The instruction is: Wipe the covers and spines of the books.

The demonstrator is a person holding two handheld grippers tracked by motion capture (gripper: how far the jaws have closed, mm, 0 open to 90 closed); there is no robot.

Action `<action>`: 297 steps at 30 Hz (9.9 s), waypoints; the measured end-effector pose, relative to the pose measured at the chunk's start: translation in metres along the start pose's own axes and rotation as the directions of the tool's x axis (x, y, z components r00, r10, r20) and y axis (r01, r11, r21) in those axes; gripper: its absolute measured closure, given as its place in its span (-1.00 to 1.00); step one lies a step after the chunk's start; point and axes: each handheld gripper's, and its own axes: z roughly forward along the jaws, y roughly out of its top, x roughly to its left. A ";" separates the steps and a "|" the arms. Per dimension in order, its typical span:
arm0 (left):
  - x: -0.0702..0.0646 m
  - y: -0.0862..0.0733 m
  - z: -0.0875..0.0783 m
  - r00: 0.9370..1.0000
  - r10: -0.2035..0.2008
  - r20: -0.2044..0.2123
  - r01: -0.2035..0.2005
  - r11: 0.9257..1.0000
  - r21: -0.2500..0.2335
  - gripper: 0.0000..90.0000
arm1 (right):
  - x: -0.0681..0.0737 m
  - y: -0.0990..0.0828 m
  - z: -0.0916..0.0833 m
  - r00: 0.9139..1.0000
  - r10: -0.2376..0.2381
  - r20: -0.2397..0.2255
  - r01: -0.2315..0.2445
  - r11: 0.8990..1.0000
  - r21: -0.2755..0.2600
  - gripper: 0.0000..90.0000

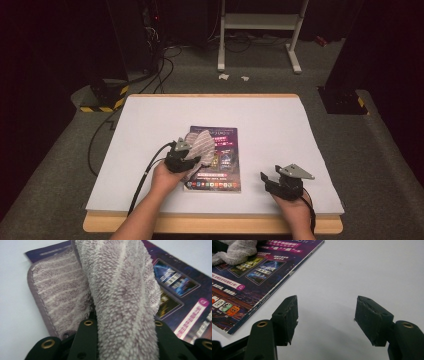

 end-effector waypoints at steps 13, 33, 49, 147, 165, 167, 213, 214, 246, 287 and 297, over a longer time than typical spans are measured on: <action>0.024 0.026 -0.017 0.995 -0.015 -0.095 0.011 0.999 -0.042 0.61 | 0.000 0.001 -0.001 1.000 0.003 0.000 -0.003 1.000 -0.005 -0.22; 0.040 0.062 0.058 0.994 -0.053 -0.091 0.055 0.998 0.022 0.60 | -0.004 0.000 -0.001 1.000 0.021 -0.020 -0.021 1.000 -0.014 -0.22; -0.041 0.100 0.108 0.999 0.041 0.023 -0.041 0.999 0.023 0.59 | -0.002 0.000 -0.002 0.999 0.024 -0.035 -0.024 1.000 -0.019 -0.22; 0.016 0.080 0.082 0.997 -0.012 -0.076 0.017 0.998 0.055 0.60 | 0.000 0.000 0.000 0.999 0.008 -0.040 -0.009 1.000 -0.014 -0.22; 0.057 0.056 0.046 0.984 -0.075 -0.159 0.084 0.995 0.047 0.60 | 0.003 0.000 0.001 0.999 -0.001 -0.037 0.001 1.000 -0.011 -0.21; 0.059 0.056 0.043 0.983 -0.081 -0.165 0.088 0.995 0.036 0.60 | 0.003 0.000 0.001 0.999 -0.001 -0.037 0.001 1.000 -0.010 -0.22; 0.076 -0.029 -0.083 0.959 -0.117 -0.259 0.103 0.992 -0.065 0.60 | 0.013 0.004 0.003 0.999 -0.020 -0.034 0.020 1.000 0.009 -0.16; 0.077 -0.032 -0.085 0.958 -0.125 -0.259 0.111 0.991 -0.068 0.60 | 0.012 0.004 0.003 0.999 -0.018 -0.034 0.019 1.000 0.009 -0.16; 0.083 -0.066 -0.098 0.956 -0.206 -0.210 0.190 0.977 -0.092 -0.28 | 0.017 0.003 0.007 0.999 -0.027 -0.038 0.028 0.999 0.023 -0.15; -0.015 -0.026 -0.058 0.999 -0.010 -0.050 0.004 0.994 -0.113 -0.19 | 0.027 0.006 0.005 0.996 -0.065 -0.067 0.066 0.998 0.011 -0.16; -0.027 -0.034 -0.038 0.999 -0.036 -0.018 0.036 0.999 -0.002 -0.23 | 0.034 0.009 0.006 0.993 -0.079 -0.083 0.079 0.997 0.007 -0.17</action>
